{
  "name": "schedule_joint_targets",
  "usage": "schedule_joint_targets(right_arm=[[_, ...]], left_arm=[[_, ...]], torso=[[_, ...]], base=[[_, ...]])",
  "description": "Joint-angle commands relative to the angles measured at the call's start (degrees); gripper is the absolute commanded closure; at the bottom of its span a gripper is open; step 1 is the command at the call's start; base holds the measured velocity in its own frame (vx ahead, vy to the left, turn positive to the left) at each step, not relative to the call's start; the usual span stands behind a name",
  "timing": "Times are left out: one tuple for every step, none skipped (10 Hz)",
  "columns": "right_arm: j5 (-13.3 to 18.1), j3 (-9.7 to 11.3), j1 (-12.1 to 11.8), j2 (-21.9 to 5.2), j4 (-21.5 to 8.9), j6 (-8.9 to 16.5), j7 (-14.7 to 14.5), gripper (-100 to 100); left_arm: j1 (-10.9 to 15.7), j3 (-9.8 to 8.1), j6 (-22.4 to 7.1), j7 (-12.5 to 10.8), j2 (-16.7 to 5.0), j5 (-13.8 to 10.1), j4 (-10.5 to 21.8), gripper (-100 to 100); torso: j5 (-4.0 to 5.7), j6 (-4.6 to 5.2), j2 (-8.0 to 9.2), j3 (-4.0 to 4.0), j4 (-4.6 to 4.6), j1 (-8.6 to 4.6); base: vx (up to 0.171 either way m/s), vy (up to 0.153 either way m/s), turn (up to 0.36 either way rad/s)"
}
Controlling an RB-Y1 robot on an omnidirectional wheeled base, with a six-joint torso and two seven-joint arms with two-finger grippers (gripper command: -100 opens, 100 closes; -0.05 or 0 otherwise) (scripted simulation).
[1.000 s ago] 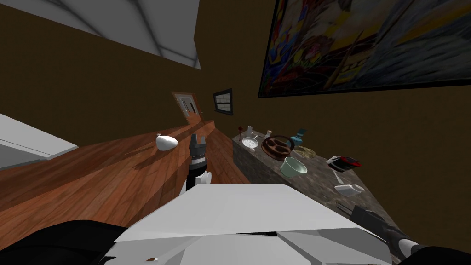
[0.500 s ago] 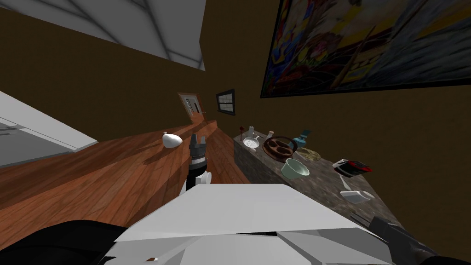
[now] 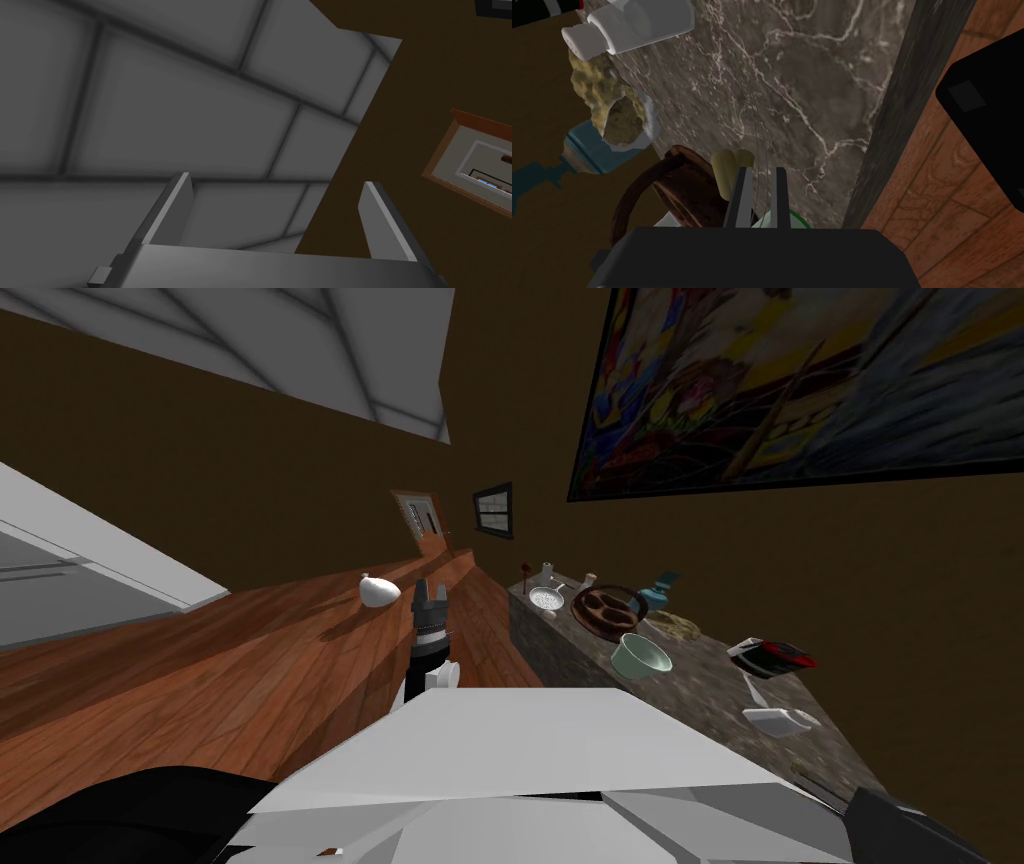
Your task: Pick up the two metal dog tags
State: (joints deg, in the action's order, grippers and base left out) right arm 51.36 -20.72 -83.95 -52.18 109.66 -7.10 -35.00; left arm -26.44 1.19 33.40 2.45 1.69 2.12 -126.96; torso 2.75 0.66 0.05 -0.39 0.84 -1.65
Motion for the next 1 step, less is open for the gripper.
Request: schedule_joint_targets(right_arm=[[0.00, 0.00, 0.00, 0.00, 0.00, 0.00, 0.00, 0]], left_arm=[[0.00, 0.00, 0.00, 0.00, 0.00, 0.00, 0.00, 0]], torso=[[0.00, 0.00, 0.00, 0.00, 0.00, 0.00]], base=[[0.000, 0.000, 0.000]])
